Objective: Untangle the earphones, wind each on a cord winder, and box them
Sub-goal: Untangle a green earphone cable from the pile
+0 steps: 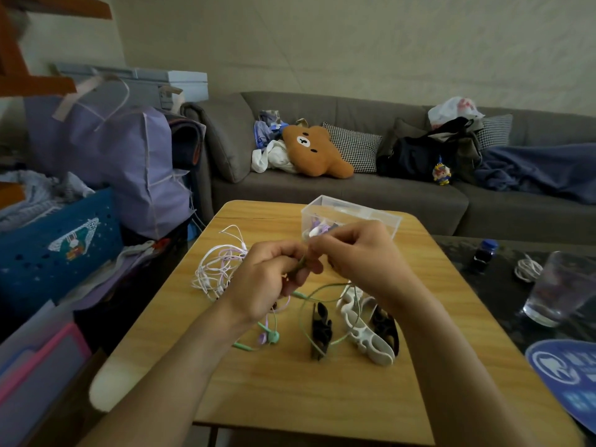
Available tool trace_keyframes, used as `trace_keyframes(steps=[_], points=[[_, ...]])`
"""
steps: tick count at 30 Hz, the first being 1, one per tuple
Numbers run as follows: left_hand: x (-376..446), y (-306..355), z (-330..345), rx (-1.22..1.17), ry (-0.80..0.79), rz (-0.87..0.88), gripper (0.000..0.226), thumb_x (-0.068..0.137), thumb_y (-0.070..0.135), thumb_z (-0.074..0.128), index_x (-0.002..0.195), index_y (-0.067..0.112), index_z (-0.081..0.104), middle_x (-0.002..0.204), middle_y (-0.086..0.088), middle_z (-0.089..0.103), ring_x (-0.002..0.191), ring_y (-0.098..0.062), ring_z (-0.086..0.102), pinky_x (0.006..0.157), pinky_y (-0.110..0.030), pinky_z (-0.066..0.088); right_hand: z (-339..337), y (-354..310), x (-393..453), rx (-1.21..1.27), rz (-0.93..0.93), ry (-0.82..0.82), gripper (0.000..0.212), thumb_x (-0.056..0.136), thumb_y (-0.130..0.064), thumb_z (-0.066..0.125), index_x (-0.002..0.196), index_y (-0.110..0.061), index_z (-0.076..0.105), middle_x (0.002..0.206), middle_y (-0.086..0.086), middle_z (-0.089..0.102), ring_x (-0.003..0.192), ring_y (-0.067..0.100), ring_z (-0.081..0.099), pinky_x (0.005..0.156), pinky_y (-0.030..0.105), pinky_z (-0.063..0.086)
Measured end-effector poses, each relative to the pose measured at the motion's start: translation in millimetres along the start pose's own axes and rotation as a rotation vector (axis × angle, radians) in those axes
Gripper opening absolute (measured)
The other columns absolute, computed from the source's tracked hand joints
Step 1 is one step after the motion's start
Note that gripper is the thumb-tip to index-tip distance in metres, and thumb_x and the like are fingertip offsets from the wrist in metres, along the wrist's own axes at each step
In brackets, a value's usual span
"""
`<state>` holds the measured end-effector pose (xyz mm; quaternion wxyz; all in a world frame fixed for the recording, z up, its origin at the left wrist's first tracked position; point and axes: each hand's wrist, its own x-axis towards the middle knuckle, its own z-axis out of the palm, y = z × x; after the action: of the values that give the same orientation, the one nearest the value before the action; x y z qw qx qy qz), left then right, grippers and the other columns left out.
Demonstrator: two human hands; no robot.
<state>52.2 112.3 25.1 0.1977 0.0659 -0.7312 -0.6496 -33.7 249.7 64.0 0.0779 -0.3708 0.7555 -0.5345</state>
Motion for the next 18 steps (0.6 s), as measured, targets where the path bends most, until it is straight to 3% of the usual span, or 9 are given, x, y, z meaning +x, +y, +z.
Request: trace_keyframes(steps=[2,6,8,11,15,18], points=[[-1,0,-2,0.025,0.047,0.009,0.037,0.093,-0.009,0.036,0.075,-0.002,0.067,0.058,-0.01,0.043,0.049,-0.012,0.035,0.044,-0.017,0.025,-2,2,2,0.063,0.041,0.106,0.024,0.084,-0.031,0.077,0.069,-0.013,0.078,0.053,0.01,0.054,0.053,0.017,0.039,0.056,0.032,0.035],[4,-2,-11,0.025,0.098,-0.078,0.036,0.092,-0.008,0.035,0.071,0.0,0.063,0.056,-0.007,0.039,0.044,-0.009,0.03,0.04,-0.018,0.021,-24,5,3,0.139,0.052,0.214,0.025,0.08,-0.032,0.082,0.073,-0.009,0.077,0.045,-0.013,0.054,0.044,0.0,0.043,0.056,0.023,0.038],[4,-2,-13,-0.031,0.046,-0.165,0.032,0.094,-0.003,0.035,0.076,0.001,0.062,0.059,-0.005,0.042,0.047,-0.011,0.028,0.044,-0.024,0.012,-32,10,2,0.138,0.044,0.285,0.022,0.077,-0.031,0.084,0.071,-0.011,0.076,0.045,-0.014,0.054,0.043,0.0,0.044,0.055,0.022,0.038],[1,2,-12,-0.267,-0.169,-0.282,0.023,0.096,0.013,0.039,0.085,0.005,0.057,0.064,-0.001,0.043,0.054,-0.012,0.027,0.051,-0.029,0.01,-36,21,4,0.168,0.086,0.374,0.021,0.075,-0.031,0.085,0.072,-0.013,0.075,0.042,-0.015,0.049,0.039,0.002,0.04,0.053,0.022,0.036],[-1,5,-11,-0.549,-0.341,-0.328,0.022,0.094,0.022,0.04,0.077,0.013,0.05,0.063,0.003,0.034,0.052,-0.009,0.019,0.048,-0.026,0.01,-31,30,7,0.17,0.141,0.351,0.024,0.077,-0.033,0.083,0.074,-0.011,0.074,0.043,-0.015,0.049,0.039,0.002,0.039,0.05,0.021,0.036],[0,6,-15,-0.763,-0.325,-0.295,0.024,0.096,0.019,0.039,0.077,0.015,0.053,0.063,0.004,0.042,0.046,-0.006,0.031,0.04,-0.02,0.016,-23,35,9,0.001,0.145,0.22,0.027,0.084,-0.04,0.076,0.078,-0.013,0.076,0.046,-0.012,0.053,0.04,0.0,0.041,0.044,0.015,0.035]])
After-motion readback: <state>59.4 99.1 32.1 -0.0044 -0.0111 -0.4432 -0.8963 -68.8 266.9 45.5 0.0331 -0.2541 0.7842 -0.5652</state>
